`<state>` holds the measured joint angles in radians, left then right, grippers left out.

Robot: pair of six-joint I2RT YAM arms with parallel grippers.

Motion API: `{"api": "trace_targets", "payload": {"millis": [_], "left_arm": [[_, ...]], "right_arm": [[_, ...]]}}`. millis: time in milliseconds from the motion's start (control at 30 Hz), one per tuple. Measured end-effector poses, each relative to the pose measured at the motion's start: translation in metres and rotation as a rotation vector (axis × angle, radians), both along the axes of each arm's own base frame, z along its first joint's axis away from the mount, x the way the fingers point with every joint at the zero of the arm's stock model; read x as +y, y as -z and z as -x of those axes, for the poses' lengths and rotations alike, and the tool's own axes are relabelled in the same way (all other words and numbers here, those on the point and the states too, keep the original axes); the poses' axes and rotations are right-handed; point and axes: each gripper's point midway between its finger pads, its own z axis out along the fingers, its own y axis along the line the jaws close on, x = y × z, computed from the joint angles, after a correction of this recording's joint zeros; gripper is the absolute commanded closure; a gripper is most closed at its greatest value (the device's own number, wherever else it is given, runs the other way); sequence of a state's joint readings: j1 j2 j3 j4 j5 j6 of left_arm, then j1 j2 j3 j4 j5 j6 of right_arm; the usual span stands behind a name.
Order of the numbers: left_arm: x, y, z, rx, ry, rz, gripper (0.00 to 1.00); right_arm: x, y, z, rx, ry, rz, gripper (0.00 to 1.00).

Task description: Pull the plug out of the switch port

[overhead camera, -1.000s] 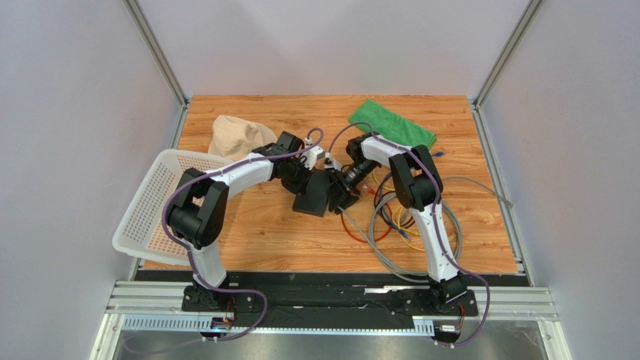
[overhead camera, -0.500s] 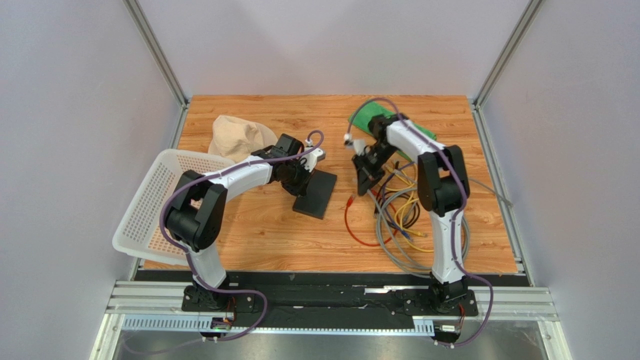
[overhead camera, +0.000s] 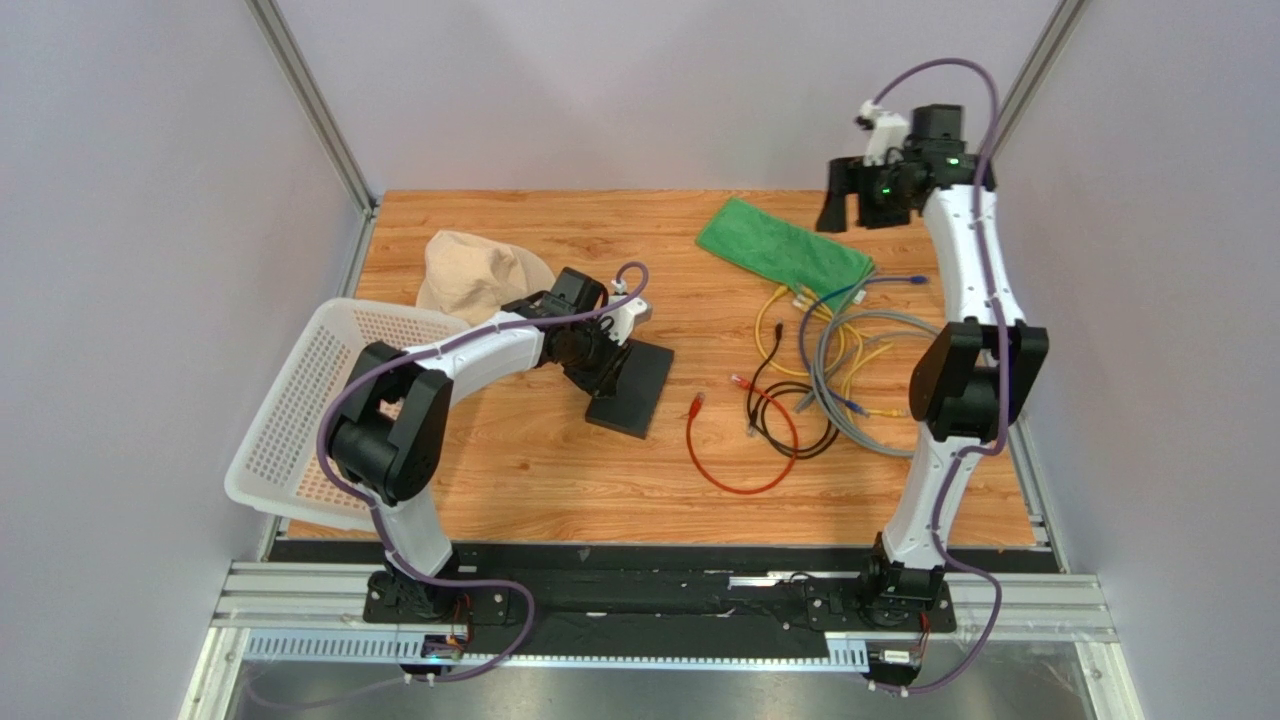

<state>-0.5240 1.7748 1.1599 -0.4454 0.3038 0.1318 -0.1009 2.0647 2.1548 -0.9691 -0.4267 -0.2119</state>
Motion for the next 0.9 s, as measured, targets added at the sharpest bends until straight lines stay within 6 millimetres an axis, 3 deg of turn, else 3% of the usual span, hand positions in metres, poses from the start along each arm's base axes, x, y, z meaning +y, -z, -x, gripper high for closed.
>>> {"api": "trace_targets", "payload": {"millis": [133,233,300,400,500,667,767,800,833,900], "left_arm": [[0.004,-0.004,-0.004,-0.018,0.003,-0.029,0.40],[0.007,-0.011,-0.010,-0.040,0.006,-0.058,0.40],[0.007,-0.021,-0.018,-0.071,0.010,-0.067,0.39],[0.003,-0.038,-0.034,-0.129,0.010,-0.065,0.39],[-0.002,-0.058,-0.044,-0.161,0.000,-0.036,0.38],[-0.007,-0.095,-0.049,-0.222,-0.016,0.024,0.36],[-0.004,-0.106,-0.050,-0.254,-0.032,0.030,0.31],[-0.002,-0.106,-0.049,-0.261,-0.040,0.030,0.11],[0.000,-0.104,-0.047,-0.261,-0.050,0.028,0.01],[0.008,-0.092,-0.039,-0.237,-0.081,0.011,0.01]], "right_arm": [[0.077,0.017,0.018,0.049,-0.113,0.047,0.16],[0.132,0.019,0.038,0.050,-0.202,0.080,0.09],[0.152,0.015,0.050,0.037,-0.229,0.106,0.07],[0.163,0.010,0.065,0.008,-0.217,0.154,0.01],[0.165,0.022,0.086,0.003,-0.187,0.236,0.01],[0.178,0.079,0.142,0.115,-0.251,0.344,0.00],[0.187,0.109,0.171,0.184,-0.314,0.392,0.00],[0.189,0.113,0.177,0.194,-0.327,0.401,0.00],[0.191,0.115,0.181,0.201,-0.338,0.407,0.00],[0.193,0.115,0.181,0.194,-0.341,0.409,0.00]]}}
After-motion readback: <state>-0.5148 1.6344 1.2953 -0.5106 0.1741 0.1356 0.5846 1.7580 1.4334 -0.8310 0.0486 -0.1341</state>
